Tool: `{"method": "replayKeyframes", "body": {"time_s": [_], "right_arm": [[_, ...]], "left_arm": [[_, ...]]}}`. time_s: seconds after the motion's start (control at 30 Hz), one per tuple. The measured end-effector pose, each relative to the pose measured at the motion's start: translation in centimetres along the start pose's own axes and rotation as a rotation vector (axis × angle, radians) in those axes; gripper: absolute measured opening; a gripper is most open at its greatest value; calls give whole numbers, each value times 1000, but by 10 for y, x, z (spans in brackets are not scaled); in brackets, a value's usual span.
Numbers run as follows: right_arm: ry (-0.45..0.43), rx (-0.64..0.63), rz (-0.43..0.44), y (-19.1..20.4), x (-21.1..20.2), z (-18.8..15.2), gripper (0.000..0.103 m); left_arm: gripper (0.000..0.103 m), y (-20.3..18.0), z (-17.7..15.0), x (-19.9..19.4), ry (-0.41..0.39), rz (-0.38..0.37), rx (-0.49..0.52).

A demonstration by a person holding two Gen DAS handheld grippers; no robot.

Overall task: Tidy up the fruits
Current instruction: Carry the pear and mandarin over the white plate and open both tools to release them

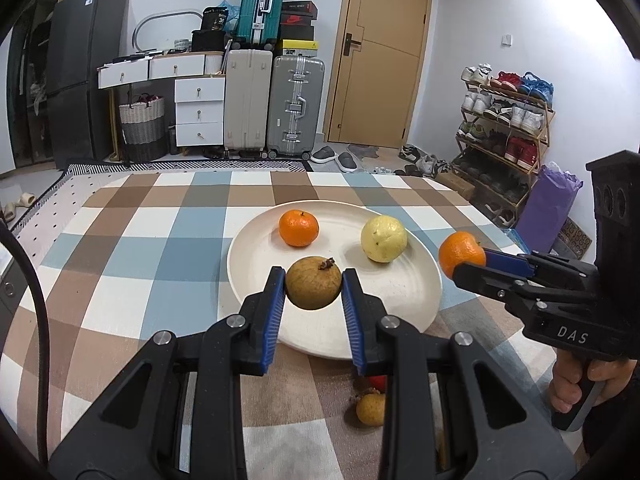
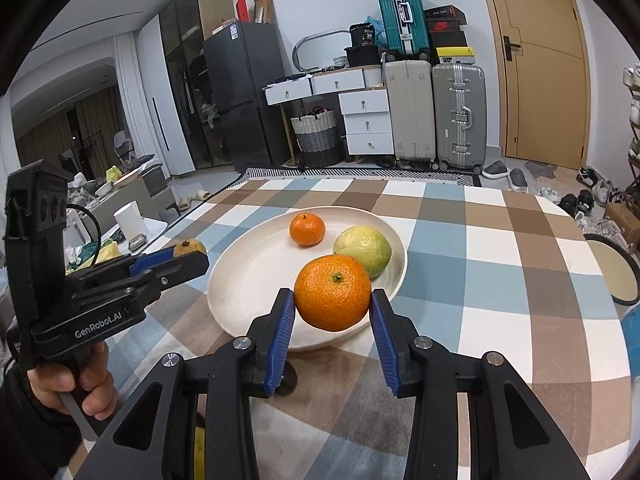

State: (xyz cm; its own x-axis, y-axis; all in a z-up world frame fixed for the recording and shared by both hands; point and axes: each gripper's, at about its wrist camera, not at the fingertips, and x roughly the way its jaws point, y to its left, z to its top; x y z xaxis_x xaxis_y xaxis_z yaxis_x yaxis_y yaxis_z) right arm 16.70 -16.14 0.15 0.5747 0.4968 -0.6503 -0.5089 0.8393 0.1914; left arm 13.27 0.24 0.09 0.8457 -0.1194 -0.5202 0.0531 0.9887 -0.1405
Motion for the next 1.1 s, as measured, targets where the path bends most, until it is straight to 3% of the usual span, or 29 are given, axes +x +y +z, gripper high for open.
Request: {"method": "replayKeyframes", "body": {"time_s": [0.93, 1.1], "right_arm": [[27, -44, 10, 11, 20, 5, 40], [26, -45, 14, 11, 19, 3, 48]], "left_arm": [[26, 6, 5, 15, 11, 20, -7], [26, 5, 3, 15, 22, 22, 0]]}}
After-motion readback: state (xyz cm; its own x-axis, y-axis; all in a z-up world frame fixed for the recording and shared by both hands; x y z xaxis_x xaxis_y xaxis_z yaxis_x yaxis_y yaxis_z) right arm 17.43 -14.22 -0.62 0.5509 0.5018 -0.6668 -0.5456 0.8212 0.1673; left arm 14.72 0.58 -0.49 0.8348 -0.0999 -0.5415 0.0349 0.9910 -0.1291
